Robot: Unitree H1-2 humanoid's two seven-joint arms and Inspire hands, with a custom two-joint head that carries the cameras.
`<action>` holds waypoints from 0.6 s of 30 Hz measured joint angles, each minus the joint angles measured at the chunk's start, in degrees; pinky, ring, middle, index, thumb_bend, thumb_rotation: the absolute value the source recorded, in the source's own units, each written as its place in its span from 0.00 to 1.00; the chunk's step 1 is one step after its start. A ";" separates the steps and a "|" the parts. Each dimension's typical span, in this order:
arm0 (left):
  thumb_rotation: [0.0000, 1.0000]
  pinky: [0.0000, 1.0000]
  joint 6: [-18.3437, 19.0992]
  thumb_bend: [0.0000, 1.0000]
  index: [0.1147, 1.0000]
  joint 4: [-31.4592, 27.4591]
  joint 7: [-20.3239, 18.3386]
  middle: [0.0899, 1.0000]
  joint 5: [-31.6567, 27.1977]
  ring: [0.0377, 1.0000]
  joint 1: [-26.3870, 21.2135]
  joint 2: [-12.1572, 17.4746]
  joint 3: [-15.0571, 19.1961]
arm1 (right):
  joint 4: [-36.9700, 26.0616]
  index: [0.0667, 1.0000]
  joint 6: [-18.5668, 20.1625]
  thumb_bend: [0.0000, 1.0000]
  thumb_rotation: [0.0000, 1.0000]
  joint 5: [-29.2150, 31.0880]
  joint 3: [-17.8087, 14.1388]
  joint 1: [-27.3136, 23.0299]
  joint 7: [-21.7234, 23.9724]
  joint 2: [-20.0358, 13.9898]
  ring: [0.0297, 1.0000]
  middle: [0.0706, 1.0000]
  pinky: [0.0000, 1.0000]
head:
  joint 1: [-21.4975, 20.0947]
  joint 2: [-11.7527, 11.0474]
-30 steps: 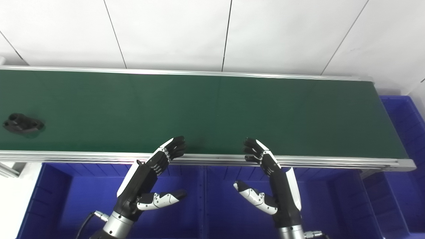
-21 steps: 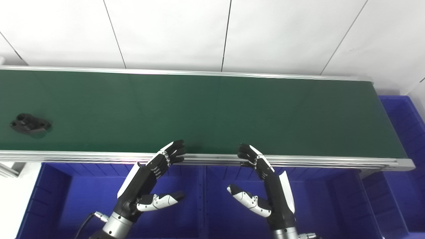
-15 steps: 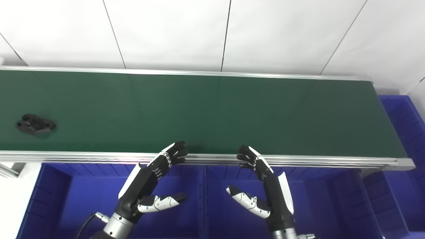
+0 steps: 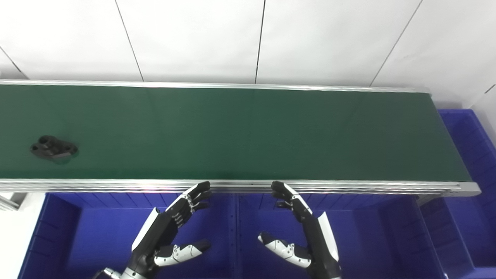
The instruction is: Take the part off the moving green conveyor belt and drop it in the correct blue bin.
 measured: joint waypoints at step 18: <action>0.34 0.81 -0.01 0.79 0.84 5.22 -0.84 0.88 1.57 0.86 -2.23 -1.95 2.03 | 6.74 0.84 -0.53 0.67 0.43 1.63 2.51 -3.92 -4.71 -3.68 0.80 0.83 0.72 | 2.81 -2.99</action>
